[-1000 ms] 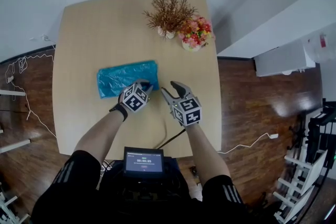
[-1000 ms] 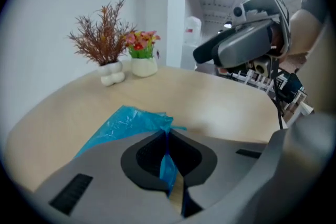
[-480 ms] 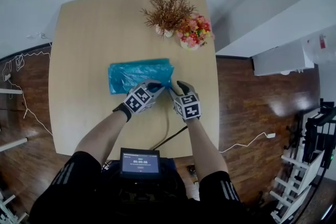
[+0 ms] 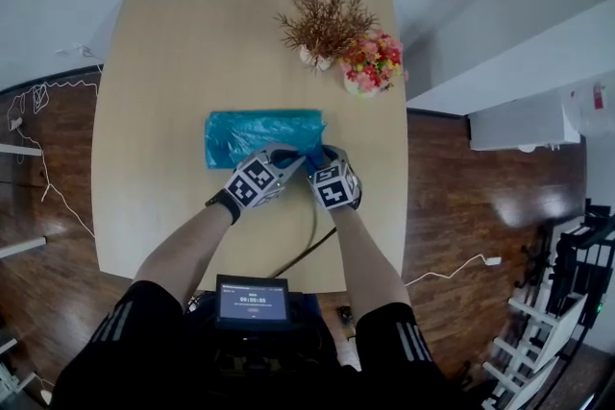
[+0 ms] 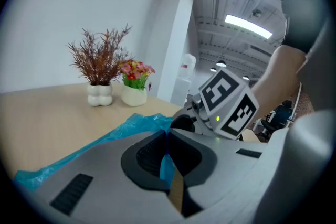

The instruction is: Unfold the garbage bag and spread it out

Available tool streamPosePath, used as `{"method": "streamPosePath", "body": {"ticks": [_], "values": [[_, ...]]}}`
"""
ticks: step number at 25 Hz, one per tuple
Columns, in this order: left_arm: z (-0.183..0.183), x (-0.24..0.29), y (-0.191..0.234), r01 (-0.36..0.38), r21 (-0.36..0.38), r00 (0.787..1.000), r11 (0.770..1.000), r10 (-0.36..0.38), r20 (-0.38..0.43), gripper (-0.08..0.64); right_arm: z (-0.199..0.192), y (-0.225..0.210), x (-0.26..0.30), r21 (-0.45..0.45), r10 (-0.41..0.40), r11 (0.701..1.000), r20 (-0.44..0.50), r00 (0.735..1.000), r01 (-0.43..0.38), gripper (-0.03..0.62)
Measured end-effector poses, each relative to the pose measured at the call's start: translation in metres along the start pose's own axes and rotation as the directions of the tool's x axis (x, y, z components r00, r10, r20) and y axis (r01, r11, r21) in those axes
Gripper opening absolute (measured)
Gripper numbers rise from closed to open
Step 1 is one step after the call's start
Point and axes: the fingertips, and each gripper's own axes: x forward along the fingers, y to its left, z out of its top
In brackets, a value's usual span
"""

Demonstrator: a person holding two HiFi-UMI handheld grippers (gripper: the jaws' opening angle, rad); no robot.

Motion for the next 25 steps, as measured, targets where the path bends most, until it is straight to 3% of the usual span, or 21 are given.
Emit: {"method": "streamPosePath", "body": {"ticks": [3, 7, 12, 18, 25], "values": [[0.014, -0.014, 0.010, -0.030, -0.013, 0.998, 0.999, 0.031, 0.050, 0.000, -0.007, 0.000, 0.004, 0.044, 0.014, 0.999, -0.014, 1.000, -0.014, 0.236], [0.040, -0.045, 0.026, -0.079, 0.033, 0.991, 0.996, 0.074, 0.115, 0.000, -0.006, -0.001, 0.005, 0.043, 0.013, 0.999, -0.017, 1.000, -0.012, 0.236], [0.064, -0.105, 0.060, -0.214, 0.062, 0.960, 0.975, 0.198, 0.199, 0.000, -0.007, -0.003, 0.005, 0.056, -0.008, 0.998, -0.019, 1.000, 0.009, 0.236], [0.061, -0.204, 0.112, -0.395, 0.009, 0.890, 0.918, 0.381, 0.250, 0.000, -0.009, -0.004, 0.007, 0.059, -0.011, 0.998, -0.038, 0.999, 0.013, 0.236], [-0.007, -0.313, 0.165, -0.559, -0.152, 0.796, 0.815, 0.579, 0.179, 0.000, -0.012, -0.006, 0.009, 0.059, -0.051, 0.997, -0.052, 0.997, 0.054, 0.235]]}}
